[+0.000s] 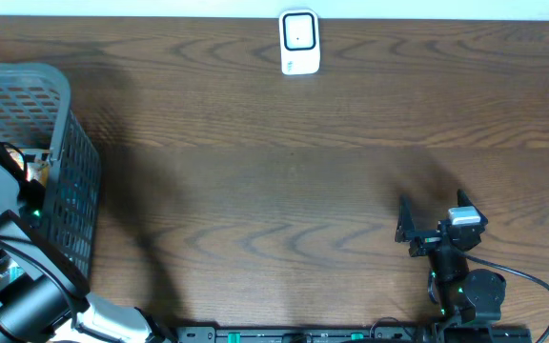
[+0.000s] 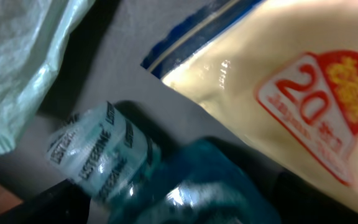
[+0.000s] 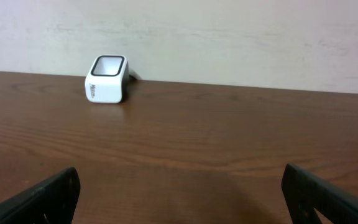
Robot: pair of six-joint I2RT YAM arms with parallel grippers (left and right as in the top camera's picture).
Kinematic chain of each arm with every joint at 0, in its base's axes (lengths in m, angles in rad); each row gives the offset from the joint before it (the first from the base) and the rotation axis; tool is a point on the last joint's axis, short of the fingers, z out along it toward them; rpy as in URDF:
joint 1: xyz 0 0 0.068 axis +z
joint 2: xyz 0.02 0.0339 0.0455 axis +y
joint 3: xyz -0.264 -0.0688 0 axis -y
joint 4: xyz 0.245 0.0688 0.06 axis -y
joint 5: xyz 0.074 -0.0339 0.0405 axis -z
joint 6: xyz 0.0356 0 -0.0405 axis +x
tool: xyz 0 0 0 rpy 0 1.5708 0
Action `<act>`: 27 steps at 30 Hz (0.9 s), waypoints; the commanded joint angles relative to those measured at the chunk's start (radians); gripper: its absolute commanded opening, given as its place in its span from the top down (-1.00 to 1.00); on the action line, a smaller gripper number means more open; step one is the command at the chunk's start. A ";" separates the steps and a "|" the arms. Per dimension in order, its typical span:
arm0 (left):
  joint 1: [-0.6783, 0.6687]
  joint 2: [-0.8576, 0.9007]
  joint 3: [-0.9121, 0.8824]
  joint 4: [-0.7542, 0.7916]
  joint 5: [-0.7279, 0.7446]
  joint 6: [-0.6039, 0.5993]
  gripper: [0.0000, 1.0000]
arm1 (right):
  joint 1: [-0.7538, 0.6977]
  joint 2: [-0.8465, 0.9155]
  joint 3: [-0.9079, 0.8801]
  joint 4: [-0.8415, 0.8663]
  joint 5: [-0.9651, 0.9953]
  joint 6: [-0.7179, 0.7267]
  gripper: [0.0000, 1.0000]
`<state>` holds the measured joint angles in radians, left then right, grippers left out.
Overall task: Scan the item barcode
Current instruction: 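Lower the left gripper into the basket and grasp the Listerine bottle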
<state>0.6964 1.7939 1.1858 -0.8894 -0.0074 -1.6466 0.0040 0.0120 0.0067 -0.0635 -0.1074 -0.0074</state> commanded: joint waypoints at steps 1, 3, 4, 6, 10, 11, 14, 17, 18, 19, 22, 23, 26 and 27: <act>-0.007 0.011 -0.045 -0.005 0.023 -0.016 -0.84 | 0.002 -0.006 -0.001 -0.004 0.005 0.014 -0.98; -0.007 0.011 -0.062 0.008 0.022 -0.016 -0.83 | 0.002 -0.006 -0.001 -0.004 0.005 0.014 -0.98; -0.007 0.011 -0.071 0.016 0.022 -0.016 -0.82 | 0.002 -0.006 -0.001 -0.004 0.005 0.014 -0.99; -0.007 0.011 -0.081 0.024 0.014 -0.015 -0.74 | 0.002 -0.006 -0.001 -0.004 0.004 0.014 -0.98; -0.007 0.011 -0.082 0.041 -0.076 0.053 -0.71 | 0.002 -0.006 -0.001 -0.004 0.005 0.014 -0.98; -0.007 0.011 -0.082 0.051 -0.105 0.082 -0.70 | 0.002 -0.006 -0.001 -0.004 0.005 0.014 -0.99; -0.006 0.011 -0.082 0.109 -0.188 0.232 -0.70 | 0.002 -0.006 -0.001 -0.004 0.005 0.014 -0.98; -0.006 0.011 -0.082 0.174 -0.223 0.406 -0.71 | 0.002 -0.006 -0.001 -0.004 0.005 0.014 -0.99; -0.006 0.011 -0.082 0.194 -0.221 0.454 -0.71 | 0.002 -0.006 -0.001 -0.004 0.004 0.014 -0.98; -0.006 0.011 -0.082 0.204 -0.218 0.478 -0.70 | 0.002 -0.006 -0.001 -0.004 0.005 0.014 -0.99; -0.006 0.010 -0.080 0.214 -0.205 0.495 -0.70 | 0.002 -0.006 -0.001 -0.004 0.005 0.014 -0.99; -0.006 0.009 -0.079 0.215 -0.201 0.504 -0.70 | 0.002 -0.006 -0.001 -0.004 0.005 0.014 -0.99; -0.006 -0.006 -0.071 0.214 -0.188 0.533 -0.81 | 0.002 -0.006 -0.001 -0.004 0.004 0.014 -0.99; -0.006 -0.015 -0.070 0.213 -0.187 0.533 -0.85 | 0.002 -0.006 -0.001 -0.004 0.005 0.014 -0.98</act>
<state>0.6922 1.7912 1.1175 -0.6838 -0.1902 -1.2030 0.0040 0.0120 0.0067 -0.0635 -0.1074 -0.0074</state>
